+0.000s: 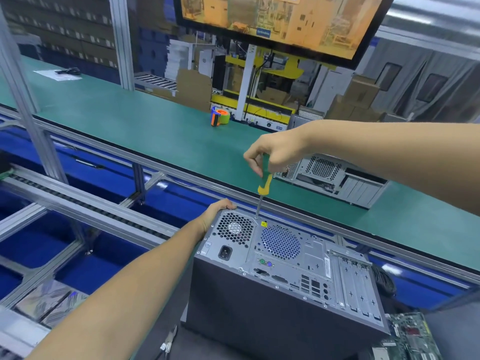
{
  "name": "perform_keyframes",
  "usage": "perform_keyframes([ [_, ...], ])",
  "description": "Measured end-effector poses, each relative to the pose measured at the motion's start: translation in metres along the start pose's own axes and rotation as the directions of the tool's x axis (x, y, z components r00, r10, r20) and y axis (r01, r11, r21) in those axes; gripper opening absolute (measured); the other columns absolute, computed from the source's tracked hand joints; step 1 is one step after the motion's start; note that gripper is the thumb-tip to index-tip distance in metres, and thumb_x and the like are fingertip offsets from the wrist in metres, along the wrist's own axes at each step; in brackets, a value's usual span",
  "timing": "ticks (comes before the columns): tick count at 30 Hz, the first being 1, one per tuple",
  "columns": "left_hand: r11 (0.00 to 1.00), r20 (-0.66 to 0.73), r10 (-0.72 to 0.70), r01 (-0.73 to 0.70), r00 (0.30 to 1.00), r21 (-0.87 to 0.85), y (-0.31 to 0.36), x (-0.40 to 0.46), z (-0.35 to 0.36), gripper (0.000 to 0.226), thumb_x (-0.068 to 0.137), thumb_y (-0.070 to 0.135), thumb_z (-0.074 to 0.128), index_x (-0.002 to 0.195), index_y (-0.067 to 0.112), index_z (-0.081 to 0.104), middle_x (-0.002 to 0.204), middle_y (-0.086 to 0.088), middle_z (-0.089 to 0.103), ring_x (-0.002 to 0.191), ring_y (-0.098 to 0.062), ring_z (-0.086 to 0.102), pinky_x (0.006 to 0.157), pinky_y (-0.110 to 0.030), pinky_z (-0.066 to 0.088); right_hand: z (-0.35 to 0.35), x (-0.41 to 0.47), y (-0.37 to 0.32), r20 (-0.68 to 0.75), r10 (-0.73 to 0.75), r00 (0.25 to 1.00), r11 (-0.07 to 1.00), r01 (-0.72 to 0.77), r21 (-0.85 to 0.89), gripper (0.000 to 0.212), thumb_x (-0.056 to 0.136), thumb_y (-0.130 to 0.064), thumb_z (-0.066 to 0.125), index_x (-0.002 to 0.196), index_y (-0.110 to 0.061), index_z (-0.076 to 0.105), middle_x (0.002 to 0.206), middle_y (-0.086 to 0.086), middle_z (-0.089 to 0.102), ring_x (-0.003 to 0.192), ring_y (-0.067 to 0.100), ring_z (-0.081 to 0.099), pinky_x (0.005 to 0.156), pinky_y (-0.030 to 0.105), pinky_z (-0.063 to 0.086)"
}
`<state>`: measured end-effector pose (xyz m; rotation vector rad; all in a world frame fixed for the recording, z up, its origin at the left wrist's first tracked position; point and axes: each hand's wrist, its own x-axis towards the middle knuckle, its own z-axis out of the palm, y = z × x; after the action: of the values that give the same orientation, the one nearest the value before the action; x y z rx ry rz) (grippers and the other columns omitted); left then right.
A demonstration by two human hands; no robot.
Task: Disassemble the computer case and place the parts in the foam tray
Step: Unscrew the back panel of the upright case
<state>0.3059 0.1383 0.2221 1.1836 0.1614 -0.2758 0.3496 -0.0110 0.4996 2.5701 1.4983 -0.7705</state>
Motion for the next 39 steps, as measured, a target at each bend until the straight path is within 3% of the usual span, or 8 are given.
perform_keyframes([
  [4,1.0,0.006,0.002,-0.002,1.0,0.008,0.0,-0.001,0.001,0.022,0.059,0.042,0.07,0.057,0.021,0.064,0.064,-0.002,0.061,0.057,-0.021,0.057,0.067,-0.032,0.044,0.003,-0.002,0.008,-0.039,-0.007,0.999,0.997,0.004,-0.079,0.017,0.078,-0.004,0.059,0.092,-0.013,0.063,0.093,0.021,0.064,0.068,0.025,0.058,0.064,0.041,0.046],
  [8,1.0,0.007,-0.014,0.014,1.0,0.006,0.001,-0.002,0.001,0.023,0.071,0.038,0.06,0.056,0.022,0.065,0.064,-0.002,0.063,0.057,-0.02,0.059,0.067,-0.031,0.045,-0.001,0.0,0.012,-0.083,0.109,0.991,0.959,-0.127,-0.252,0.014,0.097,-0.022,0.048,0.087,-0.014,0.054,0.077,0.009,0.06,0.052,0.019,0.059,0.05,0.032,0.049],
  [12,1.0,-0.002,-0.03,0.03,1.0,-0.007,0.003,-0.001,0.002,0.019,0.071,0.035,0.059,0.061,0.02,0.064,0.068,-0.004,0.063,0.058,-0.022,0.059,0.066,-0.031,0.046,0.002,-0.002,0.006,-0.065,0.005,0.998,0.992,-0.013,-0.127,0.018,0.078,0.007,0.059,0.08,-0.01,0.064,0.081,0.019,0.061,0.063,0.02,0.05,0.057,0.036,0.041],
  [17,0.987,0.004,-0.076,0.075,0.997,0.142,0.013,-0.009,0.001,0.024,0.063,0.038,0.068,0.072,0.016,0.064,0.074,-0.007,0.064,0.065,-0.025,0.058,0.07,-0.034,0.045,0.006,-0.003,0.008,-0.099,0.003,0.995,0.975,-0.025,-0.22,0.029,0.073,0.005,0.058,0.07,-0.021,0.071,0.088,0.016,0.07,0.072,0.03,0.058,0.064,0.043,0.05],
  [21,0.903,0.026,-0.065,0.048,0.998,0.427,0.034,-0.02,0.0,0.046,0.077,0.046,0.066,0.104,0.009,0.07,0.098,-0.012,0.073,0.083,-0.026,0.069,0.076,-0.031,0.053,0.008,0.003,0.004,-0.116,-0.028,0.993,0.966,-0.003,-0.257,0.027,0.069,0.0,0.059,0.068,-0.025,0.07,0.088,0.014,0.07,0.079,0.034,0.062,0.064,0.045,0.052],
  [24,0.779,0.137,0.126,-0.184,0.982,0.599,0.055,-0.025,0.014,0.028,0.099,0.029,0.063,0.123,0.015,0.07,0.117,0.003,0.074,0.109,-0.012,0.069,0.094,-0.028,0.051,0.007,0.005,0.002,-0.098,-0.035,0.995,0.962,0.007,-0.274,0.026,0.067,-0.004,0.058,0.066,-0.027,0.07,0.089,0.016,0.07,0.083,0.037,0.063,0.068,0.049,0.053],
  [30,0.429,0.303,0.123,-0.326,0.945,0.843,0.071,-0.024,0.037,0.019,0.084,0.045,0.083,0.097,0.032,0.077,0.101,0.008,0.076,0.097,-0.01,0.07,0.09,-0.033,0.055,0.008,0.001,0.006,-0.132,0.006,0.991,0.976,-0.035,-0.216,0.028,0.074,0.0,0.06,0.066,-0.025,0.071,0.086,0.011,0.071,0.077,0.029,0.062,0.067,0.043,0.053],
  [39,0.396,0.264,0.35,-0.397,0.899,0.828,0.05,-0.032,0.04,0.013,0.088,0.043,0.079,0.089,0.031,0.077,0.088,0.014,0.075,0.081,-0.001,0.068,0.07,-0.011,0.047,0.01,-0.008,0.004,-0.147,0.036,0.988,0.985,-0.06,-0.16,0.029,0.075,0.003,0.057,0.071,-0.02,0.073,0.078,0.006,0.069,0.067,0.017,0.055,0.056,0.027,0.045],
])
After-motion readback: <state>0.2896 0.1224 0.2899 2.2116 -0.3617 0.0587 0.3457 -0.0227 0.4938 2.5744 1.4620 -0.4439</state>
